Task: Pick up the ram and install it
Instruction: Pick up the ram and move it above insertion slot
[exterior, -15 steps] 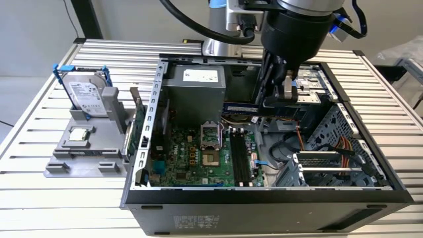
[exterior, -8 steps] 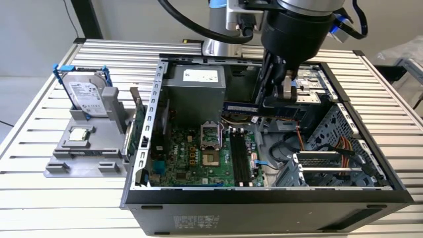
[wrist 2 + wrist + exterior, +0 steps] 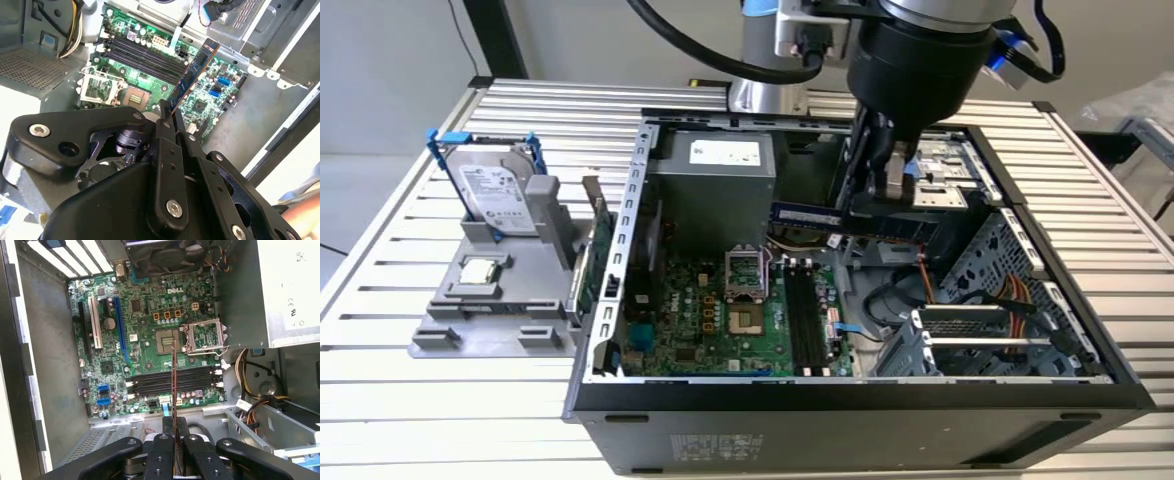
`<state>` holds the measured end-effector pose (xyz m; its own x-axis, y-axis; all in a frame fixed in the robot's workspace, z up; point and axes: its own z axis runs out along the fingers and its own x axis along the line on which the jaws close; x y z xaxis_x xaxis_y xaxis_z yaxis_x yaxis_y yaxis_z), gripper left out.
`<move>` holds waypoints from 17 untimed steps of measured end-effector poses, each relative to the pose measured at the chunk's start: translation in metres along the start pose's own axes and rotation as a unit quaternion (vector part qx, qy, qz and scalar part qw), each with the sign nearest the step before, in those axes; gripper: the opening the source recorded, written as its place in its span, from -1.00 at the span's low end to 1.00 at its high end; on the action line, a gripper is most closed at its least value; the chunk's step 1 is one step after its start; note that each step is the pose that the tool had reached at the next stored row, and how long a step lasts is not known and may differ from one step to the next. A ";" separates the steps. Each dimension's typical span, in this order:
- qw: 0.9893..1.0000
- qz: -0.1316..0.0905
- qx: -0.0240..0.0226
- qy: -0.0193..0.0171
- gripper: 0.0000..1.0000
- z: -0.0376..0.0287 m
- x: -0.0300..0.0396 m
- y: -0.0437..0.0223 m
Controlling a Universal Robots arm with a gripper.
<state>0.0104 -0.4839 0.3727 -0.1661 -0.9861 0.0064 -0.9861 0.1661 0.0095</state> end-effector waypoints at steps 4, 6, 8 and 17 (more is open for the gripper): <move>1.000 0.012 0.000 0.000 -1.00 0.0000 0.0000 0.0000; 1.000 0.019 0.000 0.000 -1.00 0.0000 0.0000 0.0000; 1.000 0.025 0.000 0.000 -1.00 0.0000 -0.0001 0.0000; 0.999 0.052 0.000 -0.001 -1.00 0.0000 -0.0005 0.0000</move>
<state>0.0105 -0.4834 0.3727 -0.2680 -0.9634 0.0064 -0.9634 0.2680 0.0095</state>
